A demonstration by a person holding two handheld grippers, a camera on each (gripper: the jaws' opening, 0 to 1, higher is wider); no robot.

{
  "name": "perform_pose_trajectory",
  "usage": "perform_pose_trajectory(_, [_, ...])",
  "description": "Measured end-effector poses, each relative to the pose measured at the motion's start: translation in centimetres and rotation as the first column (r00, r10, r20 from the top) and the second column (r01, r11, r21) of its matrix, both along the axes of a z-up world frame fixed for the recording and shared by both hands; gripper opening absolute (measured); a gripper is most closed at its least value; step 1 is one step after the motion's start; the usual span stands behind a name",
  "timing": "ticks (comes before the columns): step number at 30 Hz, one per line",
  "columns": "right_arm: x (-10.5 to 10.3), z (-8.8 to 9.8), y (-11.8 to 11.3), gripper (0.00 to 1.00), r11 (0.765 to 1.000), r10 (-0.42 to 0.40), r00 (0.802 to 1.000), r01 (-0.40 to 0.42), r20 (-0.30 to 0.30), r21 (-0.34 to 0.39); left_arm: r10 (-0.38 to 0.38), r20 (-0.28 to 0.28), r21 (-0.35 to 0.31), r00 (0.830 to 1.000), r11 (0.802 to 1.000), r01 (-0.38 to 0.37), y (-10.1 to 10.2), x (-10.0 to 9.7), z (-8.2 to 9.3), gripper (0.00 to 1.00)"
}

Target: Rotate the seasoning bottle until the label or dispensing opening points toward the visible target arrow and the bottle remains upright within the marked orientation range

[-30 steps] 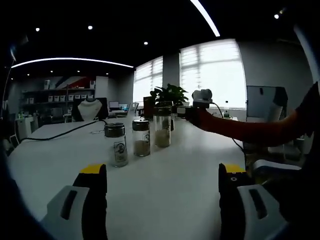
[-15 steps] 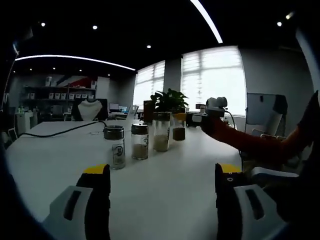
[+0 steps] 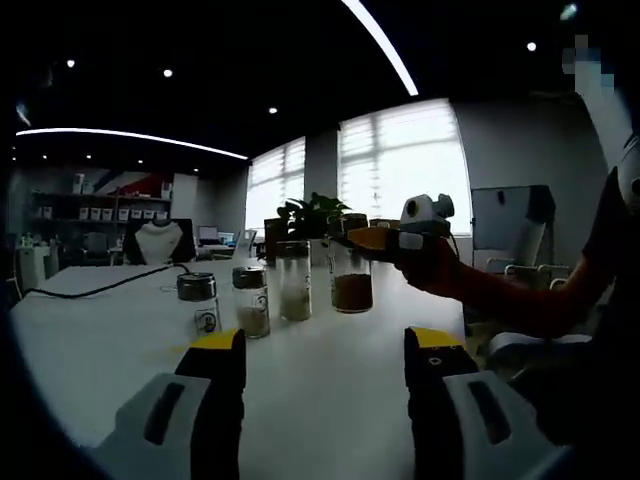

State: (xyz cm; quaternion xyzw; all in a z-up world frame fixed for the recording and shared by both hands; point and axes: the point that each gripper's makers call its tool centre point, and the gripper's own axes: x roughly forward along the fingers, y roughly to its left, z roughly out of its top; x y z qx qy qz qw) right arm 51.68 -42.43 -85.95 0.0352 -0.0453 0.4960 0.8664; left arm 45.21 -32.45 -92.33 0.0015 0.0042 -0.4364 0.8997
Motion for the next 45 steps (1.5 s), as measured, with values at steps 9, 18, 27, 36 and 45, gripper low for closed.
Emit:
perform_pose_trajectory(9, [-2.3,-1.1,3.2,0.38,0.995,0.099,0.995,-0.099,-0.029,-0.009,-0.046,-0.03,0.025,0.998,0.999,0.047,-1.3,-0.8,-0.7,0.68])
perform_pose_trajectory(18, [-6.9,0.1,6.1,0.38,0.952,0.303,0.953,-0.301,-0.032,0.05,-0.07,-0.028,0.03,0.997,0.997,0.071,-2.1,-1.3,-0.6,0.71])
perform_pose_trajectory(27, [-8.9,-0.6,8.1,0.38,0.923,0.383,0.922,-0.38,-0.054,0.056,-0.138,-0.036,0.005,0.99,0.99,0.139,-3.6,-2.3,-0.7,0.67])
perform_pose_trajectory(36, [-13.1,0.9,8.8,0.38,0.809,0.577,0.817,-0.569,-0.013,0.147,-0.305,0.014,-0.044,0.952,0.951,0.306,-5.6,-5.4,0.8,0.55])
perform_pose_trajectory(45, [-13.3,1.2,8.5,0.38,0.79,0.597,0.802,-0.584,-0.012,0.187,-0.322,-0.031,-0.136,0.946,0.939,0.315,-5.2,-5.3,1.4,0.44])
